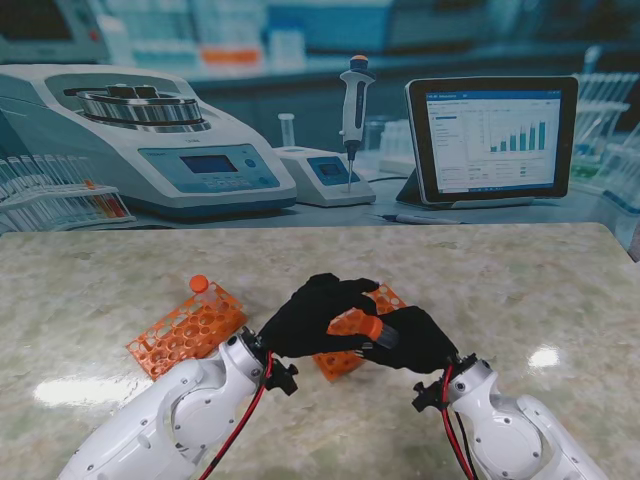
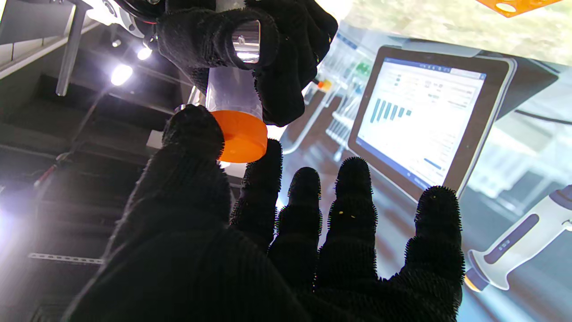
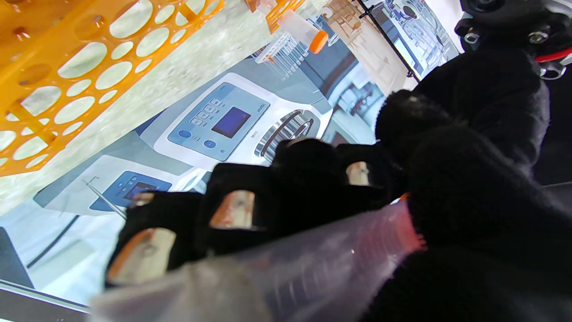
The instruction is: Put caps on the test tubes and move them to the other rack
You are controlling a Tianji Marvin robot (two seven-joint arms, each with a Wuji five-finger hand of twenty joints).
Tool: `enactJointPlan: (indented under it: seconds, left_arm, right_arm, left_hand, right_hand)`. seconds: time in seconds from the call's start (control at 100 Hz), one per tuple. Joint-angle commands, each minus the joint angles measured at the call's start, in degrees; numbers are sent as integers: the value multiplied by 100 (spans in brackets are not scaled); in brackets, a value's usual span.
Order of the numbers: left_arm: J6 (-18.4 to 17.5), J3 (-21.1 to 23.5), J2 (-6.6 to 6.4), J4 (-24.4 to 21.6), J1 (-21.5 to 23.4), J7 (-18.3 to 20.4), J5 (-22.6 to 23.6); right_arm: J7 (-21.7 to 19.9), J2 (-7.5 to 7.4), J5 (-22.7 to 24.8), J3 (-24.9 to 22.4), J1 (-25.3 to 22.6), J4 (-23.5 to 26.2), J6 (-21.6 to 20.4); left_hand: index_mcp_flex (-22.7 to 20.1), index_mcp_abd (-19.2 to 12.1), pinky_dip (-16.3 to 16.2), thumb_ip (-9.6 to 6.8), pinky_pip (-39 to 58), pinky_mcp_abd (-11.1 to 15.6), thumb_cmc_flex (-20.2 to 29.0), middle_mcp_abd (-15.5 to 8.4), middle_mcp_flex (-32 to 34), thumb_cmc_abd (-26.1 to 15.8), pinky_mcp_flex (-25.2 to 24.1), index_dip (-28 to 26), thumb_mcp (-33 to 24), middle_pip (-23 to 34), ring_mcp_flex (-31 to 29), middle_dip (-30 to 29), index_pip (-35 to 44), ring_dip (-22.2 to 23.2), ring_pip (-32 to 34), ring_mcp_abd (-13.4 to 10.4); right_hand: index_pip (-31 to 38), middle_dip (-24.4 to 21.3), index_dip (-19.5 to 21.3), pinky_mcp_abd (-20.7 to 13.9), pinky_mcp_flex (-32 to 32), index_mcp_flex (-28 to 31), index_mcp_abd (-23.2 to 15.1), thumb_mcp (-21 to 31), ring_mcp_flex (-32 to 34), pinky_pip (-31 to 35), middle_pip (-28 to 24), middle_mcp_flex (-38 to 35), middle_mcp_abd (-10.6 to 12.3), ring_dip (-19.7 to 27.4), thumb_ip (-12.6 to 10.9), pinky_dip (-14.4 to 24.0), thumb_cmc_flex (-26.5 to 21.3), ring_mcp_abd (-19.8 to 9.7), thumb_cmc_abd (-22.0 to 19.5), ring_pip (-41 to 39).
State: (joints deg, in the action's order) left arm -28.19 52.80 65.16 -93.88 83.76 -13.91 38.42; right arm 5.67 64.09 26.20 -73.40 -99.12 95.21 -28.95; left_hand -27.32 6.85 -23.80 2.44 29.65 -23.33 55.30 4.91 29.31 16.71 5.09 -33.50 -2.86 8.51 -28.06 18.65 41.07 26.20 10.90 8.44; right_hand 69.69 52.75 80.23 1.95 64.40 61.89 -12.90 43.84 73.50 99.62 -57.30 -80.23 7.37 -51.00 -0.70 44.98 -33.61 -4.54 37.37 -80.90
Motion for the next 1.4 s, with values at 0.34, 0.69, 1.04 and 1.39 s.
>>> enactJointPlan:
  seconds: [0.34, 0.69, 1.04, 1.39]
  left_arm:
    - [-87, -68, 53, 79, -34, -113, 105]
    - [-220, -47, 19, 93, -43, -70, 211]
    - [-278, 3, -25, 58, 1, 32, 290]
    - [-322, 72, -30, -11, 67, 0, 338]
  right_arm:
    - [-12, 22, -5, 37, -31, 30, 5]
    - [-1, 24, -1, 20, -44, 41, 0]
    - [0, 23, 9, 6, -55, 48, -7]
    - [-15, 20, 5, 19, -41, 40, 3]
  left_hand:
    - [-846, -615, -84, -44, 24, -29, 1867, -115, 28, -429, -88, 662, -1722, 34, -82, 66, -276, 78, 57, -165]
    - [-668, -1414, -38, -88, -50, 40, 1705, -218, -85, 6, -165, 681, -2254, -74, 80, -75, -764, -31, -62, -154]
    - [-589, -1840, -26, 5, -143, 146, 1659, -346, -204, 349, -243, 1124, -2868, -114, 365, -211, -1223, -184, -194, -198]
    - [-472, -1890, -49, 34, -147, 154, 1656, -375, -224, 374, -246, 1419, -2990, -111, 387, -254, -1477, -186, -187, -183]
  right_hand:
    - [242, 103, 126, -474, 436, 137, -277, -15, 221, 1540, 12, -229, 20, -349, 149, 237, -263, -490, -63, -1139]
    - [241, 102, 128, -474, 436, 138, -277, -16, 221, 1540, 12, -228, 15, -349, 152, 237, -257, -485, -59, -1140]
    - [240, 104, 129, -474, 436, 138, -277, -12, 221, 1540, 9, -229, 18, -348, 152, 237, -252, -485, -58, -1140]
    - [240, 102, 129, -474, 436, 138, -277, -13, 221, 1540, 12, -228, 17, -348, 153, 237, -251, -485, -53, -1140]
